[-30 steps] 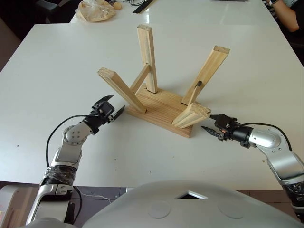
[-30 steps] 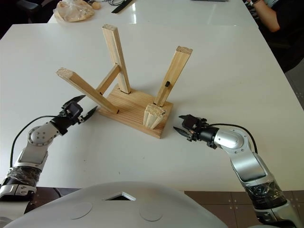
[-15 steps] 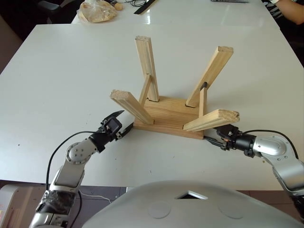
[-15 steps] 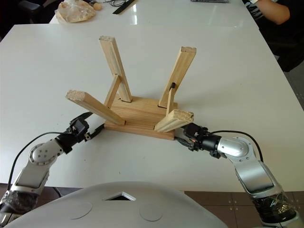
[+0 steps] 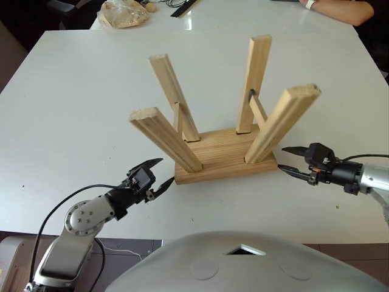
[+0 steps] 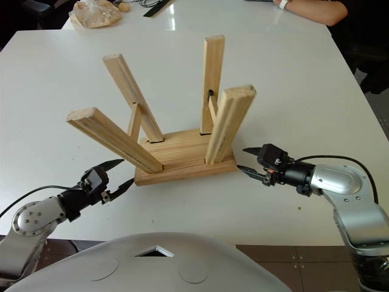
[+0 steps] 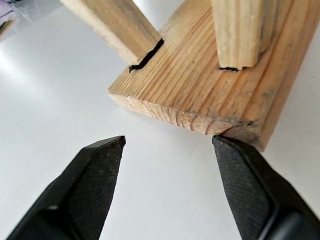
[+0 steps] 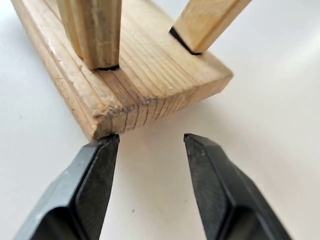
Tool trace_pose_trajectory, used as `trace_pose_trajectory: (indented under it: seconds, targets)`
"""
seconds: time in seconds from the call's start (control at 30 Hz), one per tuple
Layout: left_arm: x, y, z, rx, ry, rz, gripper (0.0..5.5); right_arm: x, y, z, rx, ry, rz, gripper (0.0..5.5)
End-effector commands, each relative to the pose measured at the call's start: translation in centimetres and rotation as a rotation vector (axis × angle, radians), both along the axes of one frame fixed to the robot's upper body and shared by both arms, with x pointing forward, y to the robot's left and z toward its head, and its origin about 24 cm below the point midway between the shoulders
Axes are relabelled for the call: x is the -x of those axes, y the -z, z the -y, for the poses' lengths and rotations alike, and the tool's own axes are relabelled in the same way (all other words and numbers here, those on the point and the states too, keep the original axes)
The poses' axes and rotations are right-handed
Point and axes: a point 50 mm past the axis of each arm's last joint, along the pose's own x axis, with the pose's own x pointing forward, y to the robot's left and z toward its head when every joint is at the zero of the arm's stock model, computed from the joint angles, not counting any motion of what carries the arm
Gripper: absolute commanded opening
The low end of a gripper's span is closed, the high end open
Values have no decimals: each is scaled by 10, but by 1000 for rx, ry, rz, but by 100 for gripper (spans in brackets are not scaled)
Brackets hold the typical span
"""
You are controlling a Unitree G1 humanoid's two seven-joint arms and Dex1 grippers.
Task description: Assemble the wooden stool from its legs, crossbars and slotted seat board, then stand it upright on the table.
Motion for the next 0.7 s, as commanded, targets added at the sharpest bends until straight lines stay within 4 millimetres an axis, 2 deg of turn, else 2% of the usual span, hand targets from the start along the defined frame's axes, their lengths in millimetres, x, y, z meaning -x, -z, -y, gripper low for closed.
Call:
trace_pose_trajectory:
  seconds: [0.03,0.1,0.2,0.43,0.7]
  targets:
    - [-11,-37,1,78,99,35,324,2,-26,-15,-109,-121,51,241]
    - [-19,-52,-6,93,101,51,324,3,-33,-17,-132,-143,47,241]
    - [-28,-67,-9,116,111,65,324,4,-31,-18,-117,-169,38,241]
    - [-22,-72,-10,88,161,27,324,8,-25,-19,-104,-173,20,241]
    - [-30,-81,-22,103,155,24,324,7,-31,-21,-154,-226,3,241]
